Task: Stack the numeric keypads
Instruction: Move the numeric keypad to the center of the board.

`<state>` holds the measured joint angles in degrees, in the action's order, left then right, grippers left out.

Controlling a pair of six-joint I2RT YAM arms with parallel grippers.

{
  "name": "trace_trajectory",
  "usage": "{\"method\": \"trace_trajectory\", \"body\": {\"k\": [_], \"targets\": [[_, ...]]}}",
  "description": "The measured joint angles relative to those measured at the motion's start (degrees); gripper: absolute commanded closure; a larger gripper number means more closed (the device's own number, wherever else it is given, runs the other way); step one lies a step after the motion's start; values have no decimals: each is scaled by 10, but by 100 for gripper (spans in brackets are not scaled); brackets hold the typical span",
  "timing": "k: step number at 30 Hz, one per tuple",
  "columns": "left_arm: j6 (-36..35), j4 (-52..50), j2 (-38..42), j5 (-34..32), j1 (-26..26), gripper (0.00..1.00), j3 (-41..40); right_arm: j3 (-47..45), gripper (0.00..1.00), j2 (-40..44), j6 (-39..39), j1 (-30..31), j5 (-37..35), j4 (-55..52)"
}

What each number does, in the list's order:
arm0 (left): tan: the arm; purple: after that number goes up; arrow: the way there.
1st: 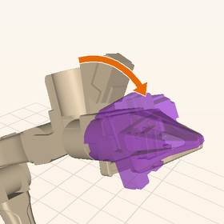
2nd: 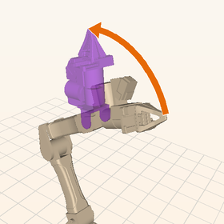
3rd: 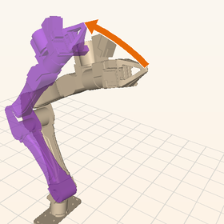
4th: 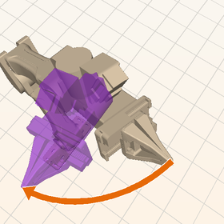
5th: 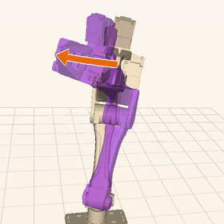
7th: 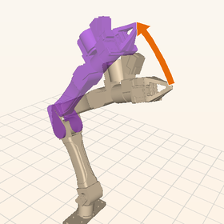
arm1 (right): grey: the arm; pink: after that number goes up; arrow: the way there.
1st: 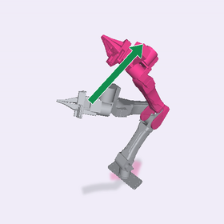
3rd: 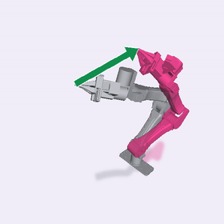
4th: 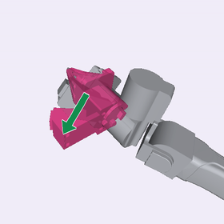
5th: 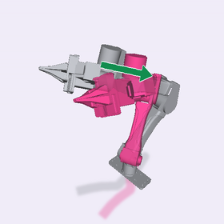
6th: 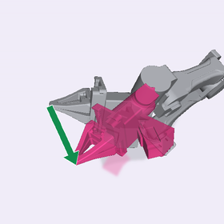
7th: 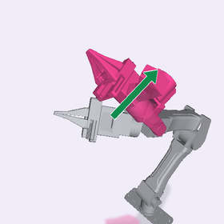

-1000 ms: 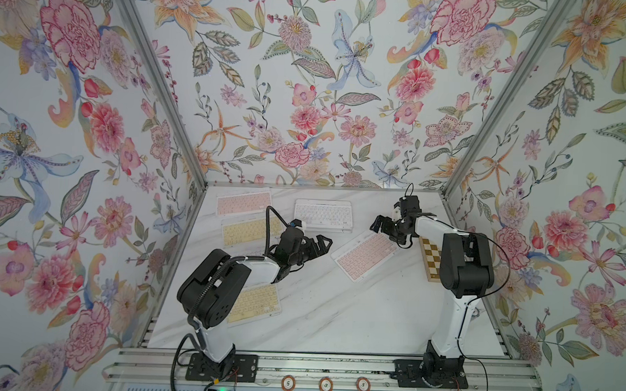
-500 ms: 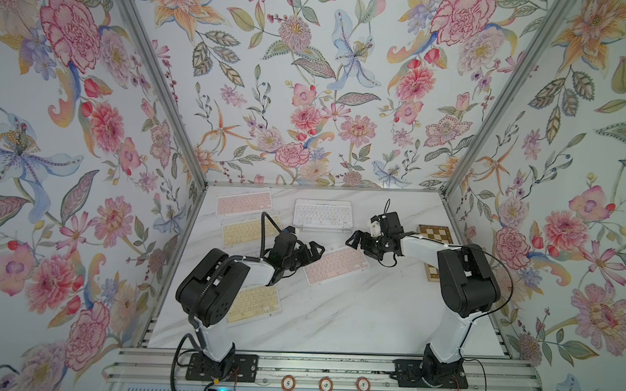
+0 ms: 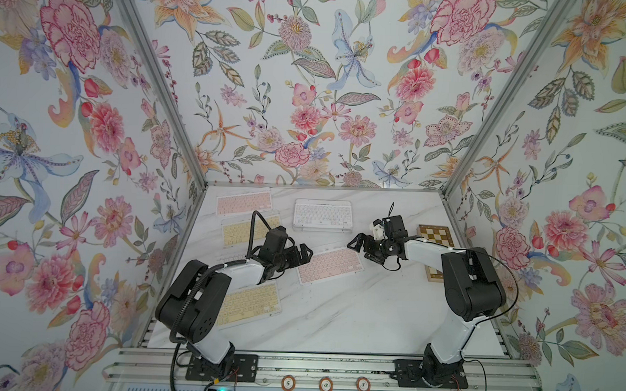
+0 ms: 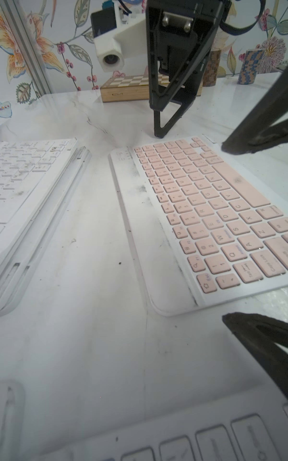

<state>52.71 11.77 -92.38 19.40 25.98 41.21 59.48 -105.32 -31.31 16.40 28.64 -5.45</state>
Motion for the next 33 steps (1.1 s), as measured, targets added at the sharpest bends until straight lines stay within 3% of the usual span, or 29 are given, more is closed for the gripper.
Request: {"method": "trace_trajectory", "body": {"k": [11, 25, 33], "targets": [[-9, 20, -49, 15, 1, 1, 23, -34, 1, 16, 4, 1, 17, 34], [-16, -33, -158, 9, 6, 1, 180, -104, 1, 34, -61, -30, 99, 134], [-30, -44, -161, -2, -19, 1, 186, -82, 1, 3, -97, -5, 103, 172]]}}
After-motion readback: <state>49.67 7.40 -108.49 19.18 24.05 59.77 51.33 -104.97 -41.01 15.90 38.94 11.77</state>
